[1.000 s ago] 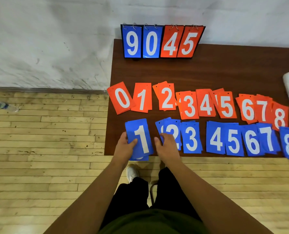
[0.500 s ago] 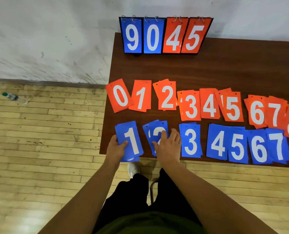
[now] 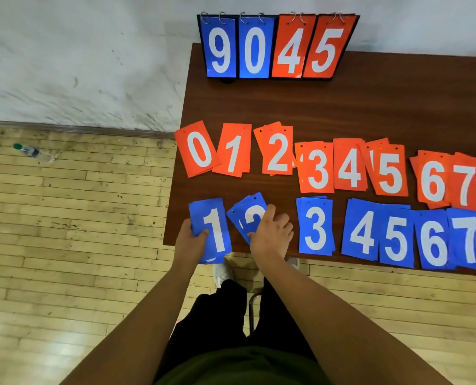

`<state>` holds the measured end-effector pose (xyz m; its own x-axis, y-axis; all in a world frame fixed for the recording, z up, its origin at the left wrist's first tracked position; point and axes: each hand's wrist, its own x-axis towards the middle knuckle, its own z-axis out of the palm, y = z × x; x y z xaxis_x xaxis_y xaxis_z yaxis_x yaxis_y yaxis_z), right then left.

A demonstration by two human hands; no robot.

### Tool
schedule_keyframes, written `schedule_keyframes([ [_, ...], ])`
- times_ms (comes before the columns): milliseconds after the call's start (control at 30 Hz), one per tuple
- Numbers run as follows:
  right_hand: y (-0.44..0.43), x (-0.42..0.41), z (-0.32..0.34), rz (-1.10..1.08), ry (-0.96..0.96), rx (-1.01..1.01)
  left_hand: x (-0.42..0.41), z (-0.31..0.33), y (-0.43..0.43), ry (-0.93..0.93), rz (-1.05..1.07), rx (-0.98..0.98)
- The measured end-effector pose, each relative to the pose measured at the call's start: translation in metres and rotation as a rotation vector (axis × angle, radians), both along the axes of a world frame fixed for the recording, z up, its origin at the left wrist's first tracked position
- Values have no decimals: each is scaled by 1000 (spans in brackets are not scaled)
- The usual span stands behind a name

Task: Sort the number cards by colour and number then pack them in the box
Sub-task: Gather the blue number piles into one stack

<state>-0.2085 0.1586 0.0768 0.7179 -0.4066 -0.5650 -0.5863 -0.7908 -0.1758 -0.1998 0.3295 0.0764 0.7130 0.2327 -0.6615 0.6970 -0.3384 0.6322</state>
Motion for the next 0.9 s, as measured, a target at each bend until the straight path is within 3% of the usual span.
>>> schedule_keyframes([
  [267,-3,-5,1,-21,57,-88,-6,-1,-1,18,33,-1],
  [467,-9,-4,3,-25,75,-16,-12,-2,-7,1,38,-1],
  [567,-20,-5,1,-85,12,168,-13,0,-8,1,44,7],
  [633,-26,-5,8,-291,-76,456,-12,1,-10,-4,51,-6],
  [733,-32,-3,21,-522,-136,810,-8,5,-15,-7,53,-100],
  [800,-34,-5,25,-443,-162,793,-5,9,-24,19,65,-258],
  [900,-33,-9,22,-286,-217,594,0,20,-47,82,67,-484],
])
